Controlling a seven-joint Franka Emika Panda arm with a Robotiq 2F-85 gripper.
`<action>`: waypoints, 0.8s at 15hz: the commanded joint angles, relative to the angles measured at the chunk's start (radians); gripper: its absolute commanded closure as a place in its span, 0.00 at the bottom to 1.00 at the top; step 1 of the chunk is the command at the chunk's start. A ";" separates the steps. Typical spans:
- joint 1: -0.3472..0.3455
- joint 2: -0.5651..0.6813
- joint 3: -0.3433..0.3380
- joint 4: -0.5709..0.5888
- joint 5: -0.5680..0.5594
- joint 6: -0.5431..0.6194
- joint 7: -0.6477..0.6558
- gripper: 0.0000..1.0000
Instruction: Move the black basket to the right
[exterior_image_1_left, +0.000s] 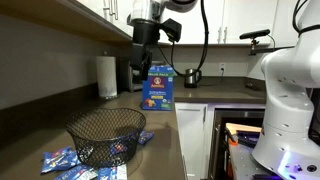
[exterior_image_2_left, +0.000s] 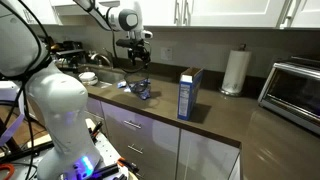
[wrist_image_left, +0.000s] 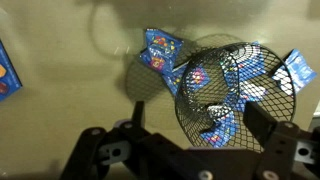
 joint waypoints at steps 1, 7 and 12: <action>-0.004 0.000 0.004 0.002 0.001 -0.002 -0.001 0.00; -0.001 0.007 0.011 0.002 -0.005 -0.004 0.003 0.00; 0.018 0.033 0.054 -0.004 -0.025 -0.017 0.000 0.00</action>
